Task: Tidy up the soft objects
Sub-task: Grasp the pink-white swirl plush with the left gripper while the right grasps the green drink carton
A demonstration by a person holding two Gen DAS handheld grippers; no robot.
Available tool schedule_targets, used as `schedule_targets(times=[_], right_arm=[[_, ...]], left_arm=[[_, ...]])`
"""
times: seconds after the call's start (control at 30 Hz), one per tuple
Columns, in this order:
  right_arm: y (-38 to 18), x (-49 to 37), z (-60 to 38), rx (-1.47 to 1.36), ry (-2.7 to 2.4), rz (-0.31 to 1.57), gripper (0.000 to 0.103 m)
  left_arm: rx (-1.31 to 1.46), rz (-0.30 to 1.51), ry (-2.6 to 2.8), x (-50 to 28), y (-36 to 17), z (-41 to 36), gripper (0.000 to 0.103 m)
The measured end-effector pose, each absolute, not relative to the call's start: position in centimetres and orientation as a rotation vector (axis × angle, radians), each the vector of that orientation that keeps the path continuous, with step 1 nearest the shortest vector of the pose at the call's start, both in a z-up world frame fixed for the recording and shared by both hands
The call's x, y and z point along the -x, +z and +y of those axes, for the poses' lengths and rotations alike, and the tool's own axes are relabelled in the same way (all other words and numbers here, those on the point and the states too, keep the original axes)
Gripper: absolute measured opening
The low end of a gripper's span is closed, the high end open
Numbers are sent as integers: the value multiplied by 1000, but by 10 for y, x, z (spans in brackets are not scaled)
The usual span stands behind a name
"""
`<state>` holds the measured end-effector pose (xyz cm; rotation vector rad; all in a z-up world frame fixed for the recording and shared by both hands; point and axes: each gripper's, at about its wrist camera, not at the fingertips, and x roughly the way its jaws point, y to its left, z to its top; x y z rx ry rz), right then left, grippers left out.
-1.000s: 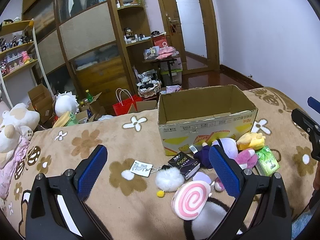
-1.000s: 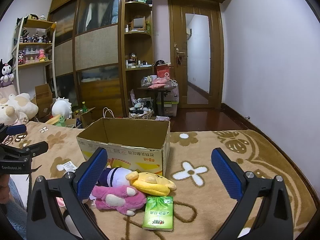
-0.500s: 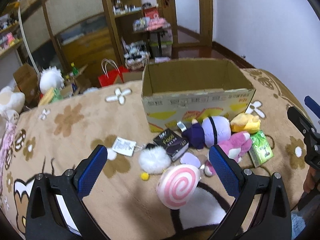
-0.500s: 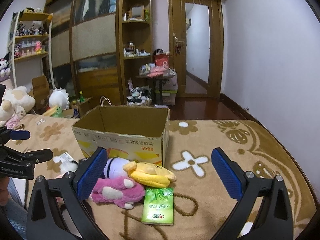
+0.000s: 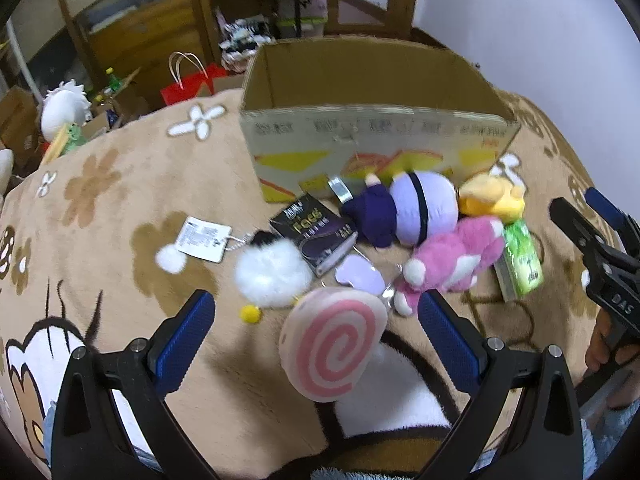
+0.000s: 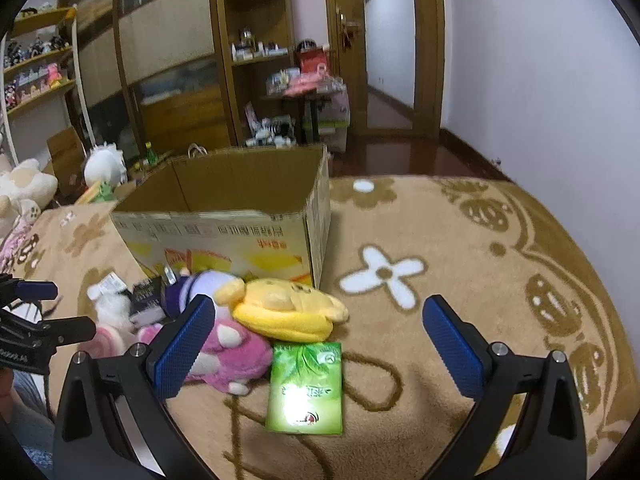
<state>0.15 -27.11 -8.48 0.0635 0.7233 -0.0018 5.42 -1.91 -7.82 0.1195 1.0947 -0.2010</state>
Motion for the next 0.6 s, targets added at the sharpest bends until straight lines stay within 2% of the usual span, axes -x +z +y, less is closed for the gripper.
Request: schedule_targets(times=[0.43,0.6], right_arm=[[-136,-18,-264,-59,4,924,101],[-145,-18,-268,-93,13,959,97]], left_arm=[[-174,1229,-219,-65,-113,-29,101],[-182,1269,-219,-68,-122,-30,90]])
